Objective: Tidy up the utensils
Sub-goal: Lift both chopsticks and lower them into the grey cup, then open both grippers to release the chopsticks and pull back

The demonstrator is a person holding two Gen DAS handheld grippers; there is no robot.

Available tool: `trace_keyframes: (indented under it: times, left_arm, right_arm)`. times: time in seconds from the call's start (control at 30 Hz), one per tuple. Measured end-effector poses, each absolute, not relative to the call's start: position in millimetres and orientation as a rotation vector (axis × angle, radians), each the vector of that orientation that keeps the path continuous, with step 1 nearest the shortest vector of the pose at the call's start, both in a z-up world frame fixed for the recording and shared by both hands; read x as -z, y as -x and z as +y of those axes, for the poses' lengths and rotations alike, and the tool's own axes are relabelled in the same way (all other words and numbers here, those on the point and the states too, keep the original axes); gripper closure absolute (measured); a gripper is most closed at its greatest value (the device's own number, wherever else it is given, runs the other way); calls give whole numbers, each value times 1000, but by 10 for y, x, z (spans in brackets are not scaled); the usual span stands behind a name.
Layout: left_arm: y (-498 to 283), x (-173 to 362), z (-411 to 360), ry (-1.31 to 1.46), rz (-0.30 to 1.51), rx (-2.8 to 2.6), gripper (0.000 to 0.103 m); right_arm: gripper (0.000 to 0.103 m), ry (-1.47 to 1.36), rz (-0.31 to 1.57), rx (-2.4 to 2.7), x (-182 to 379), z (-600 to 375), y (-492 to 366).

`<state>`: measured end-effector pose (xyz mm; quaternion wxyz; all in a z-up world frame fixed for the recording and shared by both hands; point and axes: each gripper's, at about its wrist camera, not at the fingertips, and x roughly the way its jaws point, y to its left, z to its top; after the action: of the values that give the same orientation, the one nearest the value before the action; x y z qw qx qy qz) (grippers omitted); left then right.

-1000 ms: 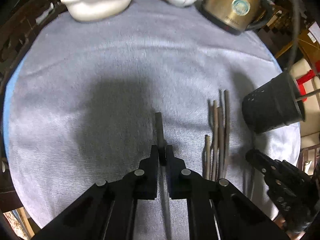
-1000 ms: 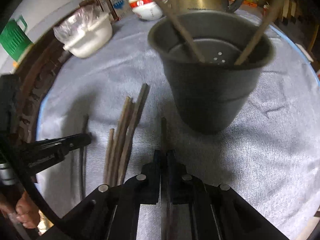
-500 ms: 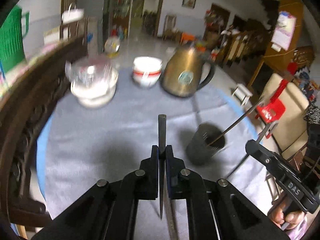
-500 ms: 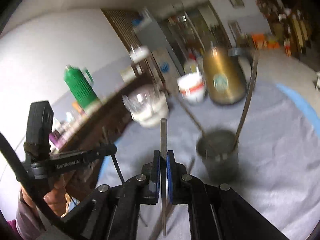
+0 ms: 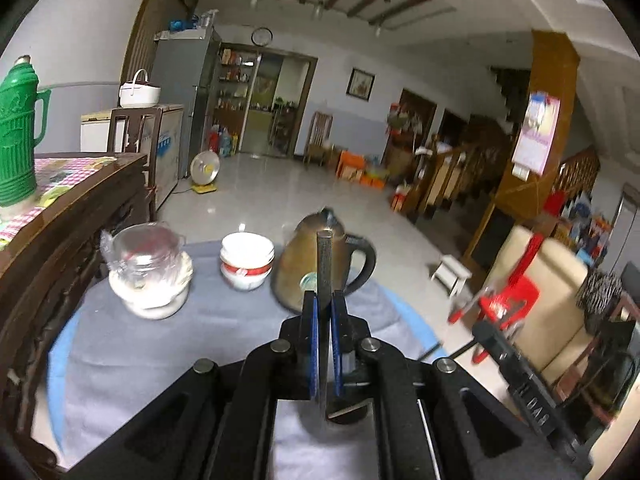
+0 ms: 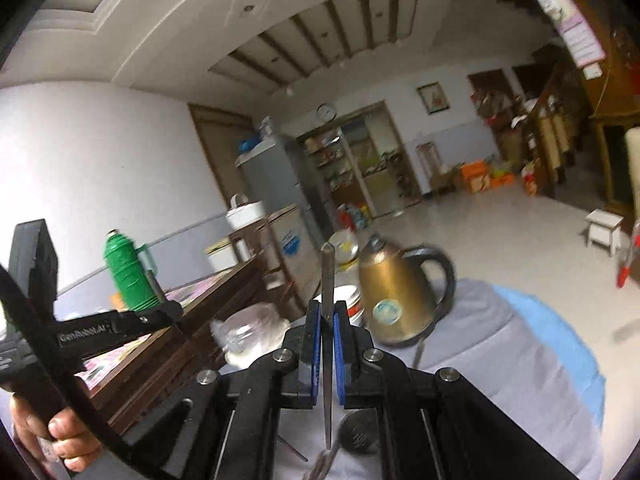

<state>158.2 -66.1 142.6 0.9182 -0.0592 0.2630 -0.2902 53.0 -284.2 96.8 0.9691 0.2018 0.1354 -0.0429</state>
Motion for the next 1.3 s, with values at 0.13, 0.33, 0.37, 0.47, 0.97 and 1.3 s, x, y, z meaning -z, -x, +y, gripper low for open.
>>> trace_keyframes:
  times: [0.13,0.33,0.37,0.47,0.97,1.3]
  left_arm:
    - [-1691,-1346,-861,163,495,580,97]
    - [-1796,-956,-1024,163,570,558,97]
    - [-1828,-862,-1040,162,597,553,97]
    - [-1880,-703,-1052,157,654,550,97]
    - [-1440,-485,-657,-70,734,552,51]
    - [-929,-77,-55,-228,786,450,39]
  right_arm:
    - [97,-359,274,156,-954,-2916,-643]
    - [97,-358,366,171,-713,-2952,-770]
    - [97,-359,387,169,-664,-2956,-785]
    - [97,-379,449,159,-528,-2979,-819]
    - [47,-571,537,47,-303,-3023,-535]
    - [57,-489,504,-13,-232,-2674,41]
